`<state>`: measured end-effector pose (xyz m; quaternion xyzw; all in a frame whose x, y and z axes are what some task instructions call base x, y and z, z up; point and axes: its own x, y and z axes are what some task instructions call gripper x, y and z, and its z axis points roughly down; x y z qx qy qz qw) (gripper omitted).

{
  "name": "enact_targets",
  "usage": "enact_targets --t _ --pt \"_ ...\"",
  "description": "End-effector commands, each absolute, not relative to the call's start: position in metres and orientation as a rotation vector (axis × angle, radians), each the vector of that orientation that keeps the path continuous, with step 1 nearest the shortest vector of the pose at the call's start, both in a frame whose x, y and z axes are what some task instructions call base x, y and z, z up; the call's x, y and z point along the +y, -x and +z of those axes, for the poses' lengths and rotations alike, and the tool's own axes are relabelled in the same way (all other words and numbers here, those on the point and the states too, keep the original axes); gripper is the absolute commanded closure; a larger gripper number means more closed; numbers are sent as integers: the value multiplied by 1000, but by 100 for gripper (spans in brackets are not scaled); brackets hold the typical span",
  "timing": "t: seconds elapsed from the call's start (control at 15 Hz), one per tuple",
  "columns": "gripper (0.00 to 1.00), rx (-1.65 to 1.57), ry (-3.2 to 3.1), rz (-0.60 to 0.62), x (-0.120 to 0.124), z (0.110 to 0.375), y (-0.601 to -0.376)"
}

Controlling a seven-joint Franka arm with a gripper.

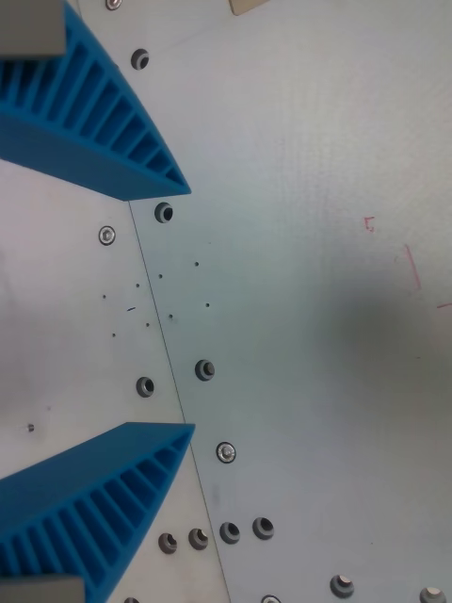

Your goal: Move in gripper negative z

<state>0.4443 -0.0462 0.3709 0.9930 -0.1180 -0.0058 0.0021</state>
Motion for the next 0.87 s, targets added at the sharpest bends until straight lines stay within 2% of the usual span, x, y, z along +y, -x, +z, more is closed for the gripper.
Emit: enact_targets --t 0.07,0.87 --pt "0 -371 -3116 -10 -46 378 -444" --pt "0 -371 -3116 -10 -46 438 -444"
